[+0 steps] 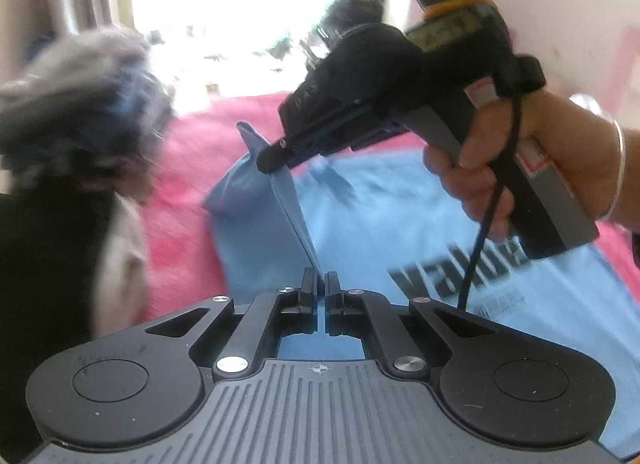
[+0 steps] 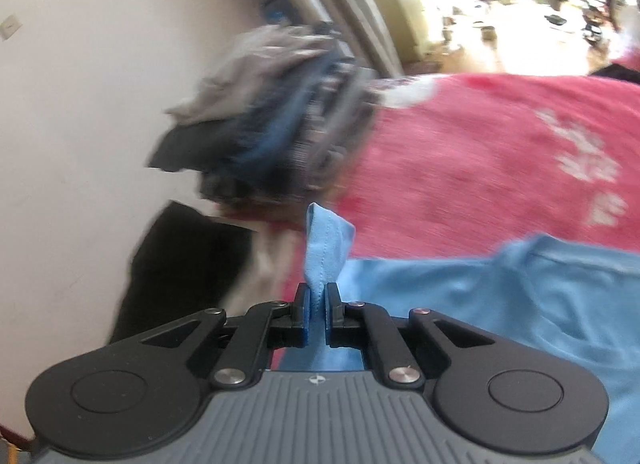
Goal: Fold clothes
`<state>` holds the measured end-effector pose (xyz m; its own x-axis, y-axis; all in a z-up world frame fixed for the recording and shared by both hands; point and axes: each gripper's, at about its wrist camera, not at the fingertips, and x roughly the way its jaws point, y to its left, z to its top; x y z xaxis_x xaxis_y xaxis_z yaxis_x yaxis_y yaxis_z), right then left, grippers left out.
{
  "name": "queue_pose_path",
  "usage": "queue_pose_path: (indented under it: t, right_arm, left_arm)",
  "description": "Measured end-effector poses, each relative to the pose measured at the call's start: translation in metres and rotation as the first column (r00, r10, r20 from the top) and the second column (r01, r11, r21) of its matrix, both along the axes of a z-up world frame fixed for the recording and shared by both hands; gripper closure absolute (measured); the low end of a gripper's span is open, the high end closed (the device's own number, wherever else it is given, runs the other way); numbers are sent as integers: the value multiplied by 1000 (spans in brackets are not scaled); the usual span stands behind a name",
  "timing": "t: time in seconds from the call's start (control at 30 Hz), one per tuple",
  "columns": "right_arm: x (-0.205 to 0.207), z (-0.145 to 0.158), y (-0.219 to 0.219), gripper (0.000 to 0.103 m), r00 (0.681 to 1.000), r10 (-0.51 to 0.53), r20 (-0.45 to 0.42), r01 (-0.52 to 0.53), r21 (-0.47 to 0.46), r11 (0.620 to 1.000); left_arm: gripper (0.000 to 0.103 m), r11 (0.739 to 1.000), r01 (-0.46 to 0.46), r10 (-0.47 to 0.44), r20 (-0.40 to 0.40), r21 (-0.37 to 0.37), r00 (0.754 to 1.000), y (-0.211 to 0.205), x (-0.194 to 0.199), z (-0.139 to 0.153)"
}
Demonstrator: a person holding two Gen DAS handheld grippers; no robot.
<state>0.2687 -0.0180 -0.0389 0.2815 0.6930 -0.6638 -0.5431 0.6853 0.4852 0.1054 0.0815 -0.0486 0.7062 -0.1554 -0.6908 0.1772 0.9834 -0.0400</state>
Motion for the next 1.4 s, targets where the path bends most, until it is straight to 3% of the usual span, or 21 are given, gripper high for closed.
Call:
queue_pose_path:
  t: [0.07,0.1,0.17,0.3,0.43,0.67,0.97,1.1,1.17,1.4]
  right_arm:
    - [4,-23,-13,89,999,-39,-23,38,-18,999]
    - [8,-36,-20,85,997,-63,-50,61,-33,998]
    - [17,-63,-36,71,982,-129,-137,124,-43,991]
    - [21,-80,-69,72,949,-208,-238,219,21,975]
    - [17,-69,-77,65,956,-189,-223,194,0,981]
    - [2,-55,-60,65,981,-117,-156,108,-63,992]
    - [-8,-64,-45,65,986,-86,-140,67,-133,989]
    - [-6,-64,-48,67,984,-91,-150,71,-135,988]
    - [-5,-63,-50,67,981,-102,-167,81,-126,989]
    - [-14,-53,-54,66,983,-90,-162,67,-138,988]
  left_arm:
    - [96,999,36,-37,-75,-14,996,-8,2,-16]
    - [89,999,46,-48,-106,-16,993,-10,-1,-23]
    - [82,998,61,-62,-133,-12,989,-14,-12,-30]
    - [82,996,86,-82,-127,22,988,-10,-40,-33]
    - [81,992,24,-16,-64,125,998,2,-39,-33]
    - [78,955,-7,17,-30,296,999,7,-7,-42]
    - [77,945,-60,89,-76,322,993,26,-3,-58]
    - [77,939,-60,85,-61,339,994,34,-16,-60]
    - [77,945,-57,83,-67,321,994,38,-19,-57]
    - [75,988,-69,83,-93,138,992,67,-32,-40]
